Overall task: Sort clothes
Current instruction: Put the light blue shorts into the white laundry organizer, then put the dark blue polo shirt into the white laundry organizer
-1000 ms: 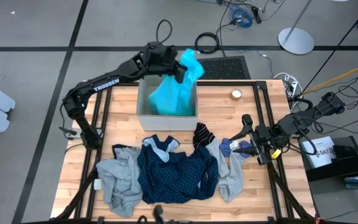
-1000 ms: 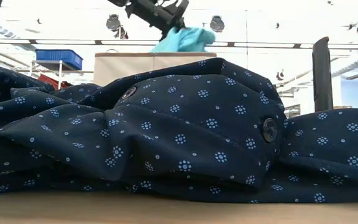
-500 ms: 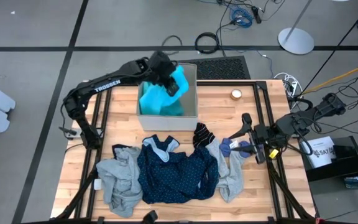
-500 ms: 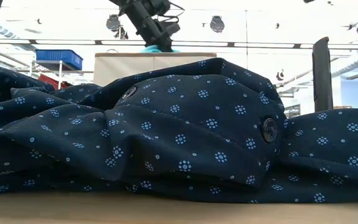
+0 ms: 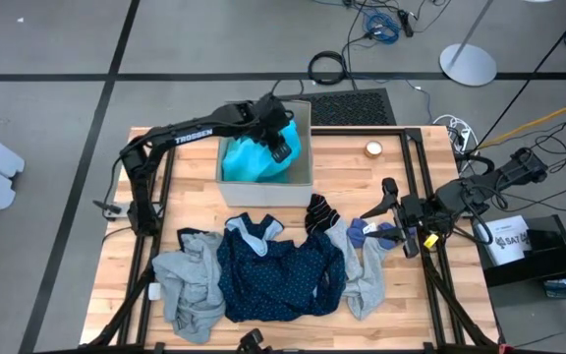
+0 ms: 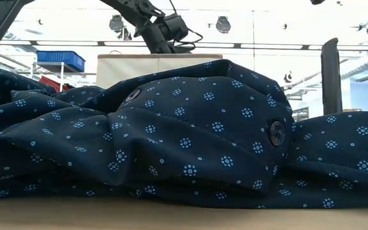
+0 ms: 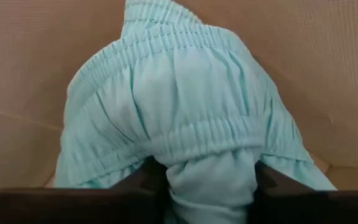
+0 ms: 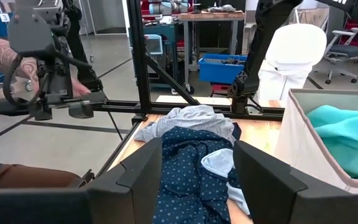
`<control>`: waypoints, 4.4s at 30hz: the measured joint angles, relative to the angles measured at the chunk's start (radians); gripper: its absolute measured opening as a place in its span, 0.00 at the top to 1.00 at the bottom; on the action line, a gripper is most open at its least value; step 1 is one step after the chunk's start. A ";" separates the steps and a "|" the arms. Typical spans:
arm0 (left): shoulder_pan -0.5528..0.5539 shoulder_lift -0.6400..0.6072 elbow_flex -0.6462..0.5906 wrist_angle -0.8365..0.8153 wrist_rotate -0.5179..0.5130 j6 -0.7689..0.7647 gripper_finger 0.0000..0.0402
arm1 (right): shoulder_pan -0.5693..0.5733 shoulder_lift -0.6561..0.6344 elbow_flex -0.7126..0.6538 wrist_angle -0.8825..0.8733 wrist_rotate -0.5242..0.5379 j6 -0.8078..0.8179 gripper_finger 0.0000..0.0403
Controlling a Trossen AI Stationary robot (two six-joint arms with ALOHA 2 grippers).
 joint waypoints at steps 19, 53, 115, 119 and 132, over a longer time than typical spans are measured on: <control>-0.001 -0.016 0.455 -0.450 0.028 0.028 0.36 | 0.000 0.000 0.000 0.013 0.053 -0.060 0.54; -0.976 -0.396 -0.220 0.025 -0.445 -0.282 0.36 | 0.010 0.364 0.000 -0.208 0.038 0.435 0.54; -1.009 -0.370 -0.709 1.002 -0.422 -0.240 0.36 | -0.080 0.768 0.308 -0.126 0.050 0.553 1.00; -1.009 -0.313 -0.709 0.992 -0.422 -0.335 0.36 | -0.129 0.766 0.354 -0.386 0.171 0.573 1.00; -1.024 -0.130 -0.709 1.022 -0.414 -0.430 0.36 | -0.254 0.769 0.358 -0.486 0.176 0.518 0.94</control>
